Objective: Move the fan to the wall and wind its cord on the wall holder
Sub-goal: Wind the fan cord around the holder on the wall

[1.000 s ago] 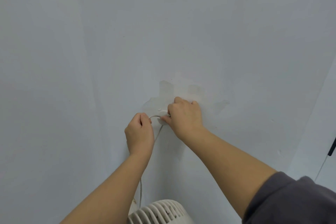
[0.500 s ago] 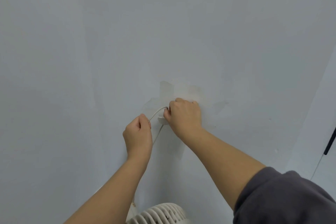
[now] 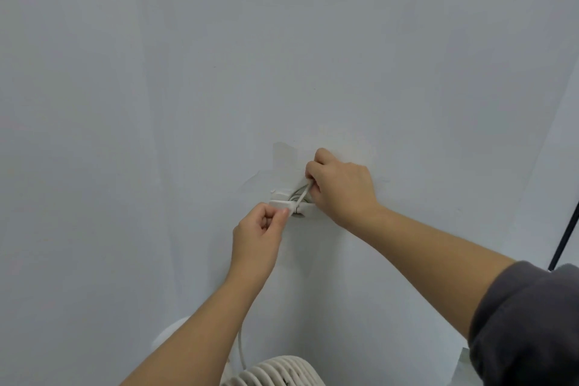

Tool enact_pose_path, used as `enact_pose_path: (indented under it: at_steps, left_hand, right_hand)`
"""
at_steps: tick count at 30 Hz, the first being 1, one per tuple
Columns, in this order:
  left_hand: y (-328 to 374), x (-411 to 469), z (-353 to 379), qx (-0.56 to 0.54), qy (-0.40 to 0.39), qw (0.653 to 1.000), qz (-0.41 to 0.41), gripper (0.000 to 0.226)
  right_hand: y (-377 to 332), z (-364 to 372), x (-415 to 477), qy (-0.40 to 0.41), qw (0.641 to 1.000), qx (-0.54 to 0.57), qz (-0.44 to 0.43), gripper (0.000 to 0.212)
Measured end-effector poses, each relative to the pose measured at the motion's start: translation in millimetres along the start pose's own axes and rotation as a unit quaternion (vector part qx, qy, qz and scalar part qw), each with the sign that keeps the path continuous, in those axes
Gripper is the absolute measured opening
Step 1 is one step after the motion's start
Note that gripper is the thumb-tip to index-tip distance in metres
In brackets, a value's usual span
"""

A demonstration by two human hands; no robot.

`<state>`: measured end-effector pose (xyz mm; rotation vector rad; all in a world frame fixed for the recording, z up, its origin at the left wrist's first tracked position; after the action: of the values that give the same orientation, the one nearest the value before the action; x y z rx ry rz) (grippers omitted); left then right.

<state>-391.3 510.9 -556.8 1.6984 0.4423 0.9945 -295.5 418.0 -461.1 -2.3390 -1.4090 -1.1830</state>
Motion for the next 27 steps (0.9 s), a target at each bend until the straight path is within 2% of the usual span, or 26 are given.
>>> enact_pose_path:
  at_steps: [2,5,8,9,12,16,19,22,27]
  left_hand:
    - [-3.9,1.4,6.5,0.011,-0.026,1.000,0.002,0.027]
    - [-7.3,1.5,20.3,0.062,-0.072,0.995,0.014,0.020]
    - [-9.2,-1.5,37.5,0.116,-0.135,0.983,0.037,0.007]
    - [-8.5,-2.7,42.3,0.139,-0.151,0.977,0.055,0.010]
    - [-1.7,-6.9,53.2,0.212,-0.180,0.952,0.125,0.022]
    - [8.4,-10.3,62.6,0.287,-0.189,0.919,0.194,0.024]
    - [10.2,-12.5,69.4,0.332,-0.193,0.899,0.210,0.023]
    - [3.9,-13.7,75.5,0.381,-0.211,0.875,0.211,0.021]
    - [0.6,-13.6,82.6,0.453,-0.229,0.830,0.230,0.018]
  right_hand:
    - [-6.2,-2.8,-2.5,0.019,0.994,-0.054,-0.090,0.018]
    - [-8.4,-2.0,-9.3,0.041,0.967,-0.144,-0.208,0.023]
    - [-4.9,0.7,-16.8,0.046,0.950,-0.143,-0.272,0.023]
    - [-3.1,2.7,-19.6,0.047,0.947,-0.137,-0.285,0.023]
    - [2.5,4.8,-24.7,0.059,0.942,-0.118,-0.308,0.019]
    - [5.3,6.3,-25.3,0.066,0.936,-0.110,-0.327,0.017]
    - [6.3,7.9,-23.8,0.056,0.931,-0.113,-0.342,0.018]
    - [7.1,7.1,-24.6,0.042,0.929,-0.107,-0.352,0.026]
    - [6.1,5.8,-24.4,0.028,0.935,-0.096,-0.339,0.032]
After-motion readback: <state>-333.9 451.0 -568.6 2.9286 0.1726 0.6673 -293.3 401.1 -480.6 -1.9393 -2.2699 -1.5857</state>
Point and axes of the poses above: each hand's wrist, its own x-axis towards the middle knuckle, its own z-axis out of the palm, y = z × x, the point moved 8 cm from there along x, towards the middle knuckle, and after that the axes turned 2 degrees about -z, right-handed, at the moved point
